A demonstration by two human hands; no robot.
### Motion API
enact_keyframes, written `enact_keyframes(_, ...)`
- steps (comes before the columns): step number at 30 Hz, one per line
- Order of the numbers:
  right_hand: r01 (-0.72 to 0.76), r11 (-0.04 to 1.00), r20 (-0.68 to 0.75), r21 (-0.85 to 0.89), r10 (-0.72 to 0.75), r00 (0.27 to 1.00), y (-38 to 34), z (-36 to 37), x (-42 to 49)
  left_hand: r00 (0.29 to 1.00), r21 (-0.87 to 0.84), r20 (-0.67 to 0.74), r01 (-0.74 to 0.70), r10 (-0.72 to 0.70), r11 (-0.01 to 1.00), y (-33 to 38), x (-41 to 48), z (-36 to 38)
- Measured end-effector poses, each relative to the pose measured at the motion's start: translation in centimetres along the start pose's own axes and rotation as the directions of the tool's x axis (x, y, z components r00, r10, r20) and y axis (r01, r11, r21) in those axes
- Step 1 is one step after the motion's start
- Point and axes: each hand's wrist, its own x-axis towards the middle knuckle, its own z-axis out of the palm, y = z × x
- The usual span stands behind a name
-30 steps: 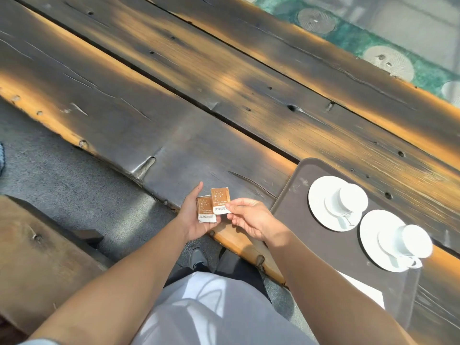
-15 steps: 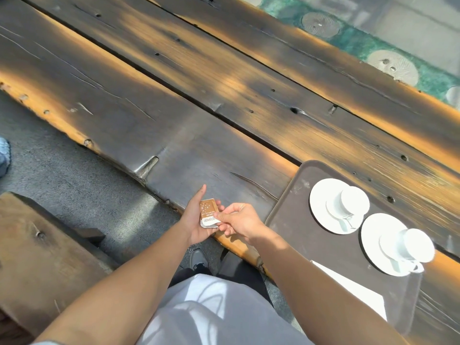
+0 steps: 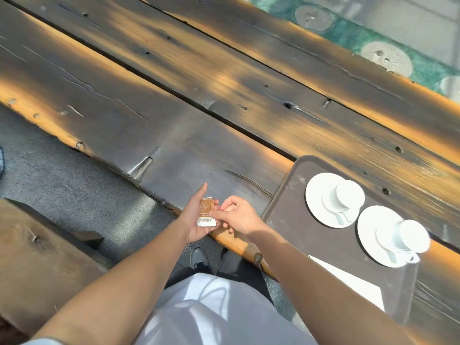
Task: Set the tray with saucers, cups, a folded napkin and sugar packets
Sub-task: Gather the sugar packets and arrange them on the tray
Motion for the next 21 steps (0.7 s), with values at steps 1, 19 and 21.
enact_keyframes(1, 0.0, 0.999, 0.001, 0.037, 0.0, 1.0, -0.2, -0.1, 0.0, 1.0, -0.014, 0.022, 0.013, -0.012, 1.0, 0.0, 0.0, 0.0)
enact_keyframes(19, -0.169, 0.958, 0.051, 0.232, 0.162, 0.986, -0.9, -0.9, -0.3, 0.977, 0.229, 0.169, 0.089, -0.129, 0.969, 1.1, 0.0, 0.6)
enact_keyframes(21, -0.161, 0.968, -0.014, 0.195, 0.167, 0.986, -0.8, -1.4, -0.4, 0.978, 0.274, 0.173, 0.066, -0.117, 0.96, 1.3, 0.2, 0.4)
